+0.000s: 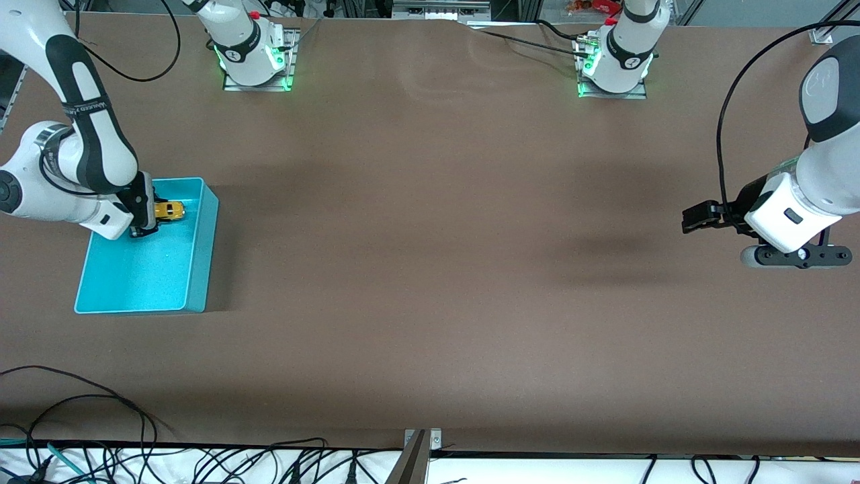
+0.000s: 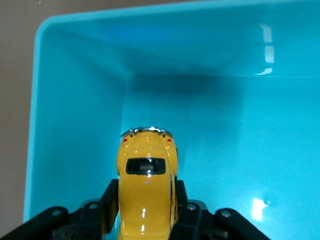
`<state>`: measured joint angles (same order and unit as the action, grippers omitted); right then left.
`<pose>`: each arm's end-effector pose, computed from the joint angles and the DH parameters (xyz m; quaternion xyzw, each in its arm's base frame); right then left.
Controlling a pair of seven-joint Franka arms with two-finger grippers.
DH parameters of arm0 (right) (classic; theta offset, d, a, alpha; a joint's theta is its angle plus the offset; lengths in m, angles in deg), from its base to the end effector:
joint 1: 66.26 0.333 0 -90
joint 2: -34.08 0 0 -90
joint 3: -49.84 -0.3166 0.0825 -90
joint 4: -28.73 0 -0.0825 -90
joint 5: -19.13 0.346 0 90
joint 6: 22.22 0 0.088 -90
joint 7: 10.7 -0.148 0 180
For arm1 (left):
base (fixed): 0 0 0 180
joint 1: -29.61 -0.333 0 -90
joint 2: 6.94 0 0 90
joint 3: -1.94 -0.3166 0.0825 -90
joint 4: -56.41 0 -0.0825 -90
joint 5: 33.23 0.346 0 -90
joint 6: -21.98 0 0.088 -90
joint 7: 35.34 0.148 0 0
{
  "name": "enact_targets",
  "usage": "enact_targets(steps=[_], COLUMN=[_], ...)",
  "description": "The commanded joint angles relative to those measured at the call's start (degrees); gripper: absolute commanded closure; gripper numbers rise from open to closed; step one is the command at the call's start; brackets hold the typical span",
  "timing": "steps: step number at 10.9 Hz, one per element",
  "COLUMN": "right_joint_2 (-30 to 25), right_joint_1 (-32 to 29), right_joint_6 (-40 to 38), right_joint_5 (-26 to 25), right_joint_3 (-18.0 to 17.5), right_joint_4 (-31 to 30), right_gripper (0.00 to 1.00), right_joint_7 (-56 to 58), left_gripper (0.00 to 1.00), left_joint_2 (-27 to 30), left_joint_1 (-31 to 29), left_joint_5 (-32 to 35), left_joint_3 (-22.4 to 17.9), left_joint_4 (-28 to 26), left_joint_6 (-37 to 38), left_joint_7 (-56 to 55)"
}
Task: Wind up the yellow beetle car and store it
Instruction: 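Lower the car into the cyan box and open the right gripper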
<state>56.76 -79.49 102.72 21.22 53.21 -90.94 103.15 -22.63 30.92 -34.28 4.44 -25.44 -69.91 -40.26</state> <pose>0.4938 -0.1452 0.2025 -0.6624 -0.7338 0.0617 0.1377 0.5906 -0.0391 0.4961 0.9986 0.0109 -0.0502 0.0113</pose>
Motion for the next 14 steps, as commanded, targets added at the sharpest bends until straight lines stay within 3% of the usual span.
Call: enact_targets(steps=[1, 4, 5, 7, 11, 14], right_joint_2=[1.8, 2.1, 2.2, 2.1, -0.1, -6.1], right_joint_1=[-2.5, -2.9, -2.9, -3.0, -2.7, -1.5], right_joint_6=[0.1, -0.7, -0.7, -0.8, -4.8, -5.9], right_joint_5=[1.3, 1.3, 2.0, 4.7, 4.8, 4.7], right_joint_3=[-0.4, -0.4, -0.4, -0.4, -0.8, -1.1], right_joint_4=[0.1, 0.3, 0.4, 1.2, 5.3, 4.2], right_gripper=[1.00, 0.96, 0.01, 0.00, 0.00, 0.00], right_joint_7=[4.2, 6.2, 6.2, 6.6, 5.4, -4.5], left_gripper=[0.00, 0.00, 0.00, 0.00, 0.00, 0.00], left_joint_2=[-0.1, -0.1, -0.1, -0.1, -0.1, -0.1], left_joint_1=[0.3, 0.3, 0.3, 0.3, 0.3, 0.3], left_joint_5=[0.2, 0.2, 0.2, 0.2, 0.2, 0.2], left_joint_3=[-0.2, -0.2, -0.2, -0.2, -0.2, -0.1], left_joint_4=[1.1, 1.1, 1.0, 1.1, 1.1, 1.1], left_joint_6=[0.9, 0.9, 0.9, 0.9, 0.8, 0.9], left_joint_7=[0.6, 0.6, 0.6, 0.6, 0.6, 0.6])
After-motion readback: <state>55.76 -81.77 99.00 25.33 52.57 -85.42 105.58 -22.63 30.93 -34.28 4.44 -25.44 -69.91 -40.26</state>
